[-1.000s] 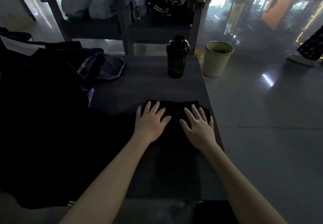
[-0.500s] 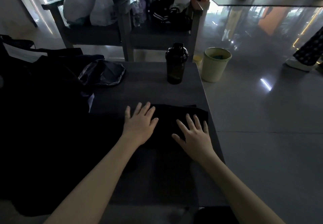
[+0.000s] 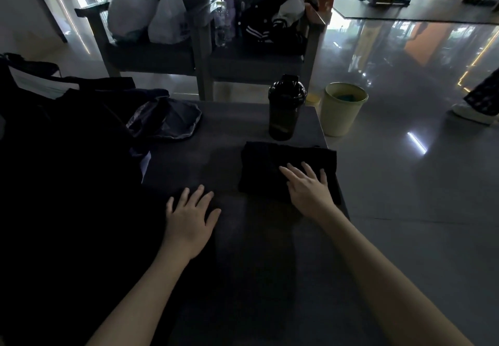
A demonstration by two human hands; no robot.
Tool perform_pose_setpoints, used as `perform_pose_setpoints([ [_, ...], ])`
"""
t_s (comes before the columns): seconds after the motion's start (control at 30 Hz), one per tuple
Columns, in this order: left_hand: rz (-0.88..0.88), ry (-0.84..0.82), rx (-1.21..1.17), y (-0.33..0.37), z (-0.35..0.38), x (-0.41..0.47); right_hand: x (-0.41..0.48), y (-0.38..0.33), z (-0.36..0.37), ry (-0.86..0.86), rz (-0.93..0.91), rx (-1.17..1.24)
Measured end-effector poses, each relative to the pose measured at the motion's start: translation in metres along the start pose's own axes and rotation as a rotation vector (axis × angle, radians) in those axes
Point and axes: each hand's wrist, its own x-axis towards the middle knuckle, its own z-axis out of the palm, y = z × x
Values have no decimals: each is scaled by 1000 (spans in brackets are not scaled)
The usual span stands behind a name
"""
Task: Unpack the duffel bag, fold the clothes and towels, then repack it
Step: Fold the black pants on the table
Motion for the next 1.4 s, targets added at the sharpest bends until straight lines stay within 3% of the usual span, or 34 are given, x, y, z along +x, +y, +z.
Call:
perform_pose_setpoints([
  [0.4,-16,43,-22,2,2,1,46,12,-7,-41,11,15],
  [0.53,-16,15,-35,3,0,1,23,-8,1,145,-16,-35],
  [0.67,-9,-101,-74,3,-10,-1,-25,-36,10,174,-111,68],
  [0.73,29,-122,-155,3,-21,-6,-47,-53,10,113,-153,98],
  [0.8,89,-9,-196,0,-36,-16,-63,-72,10,29,-189,119],
  [0.93,125,202,-35,-27,-67,-39,-76,-117,5,-100,-222,243],
  [1.1,-40,-10,95,-81,-78,-66,-82,-170,14,-223,-258,211],
  [1.17,-52,16,27,-89,-76,-72,-83,-182,20,-206,-235,187],
  [1.3,-89,102,-448,-88,-81,-79,-83,-192,23,-208,-218,198],
  [1.4,-60,116,-668,-80,-89,-80,-83,-195,22,-205,-266,321],
])
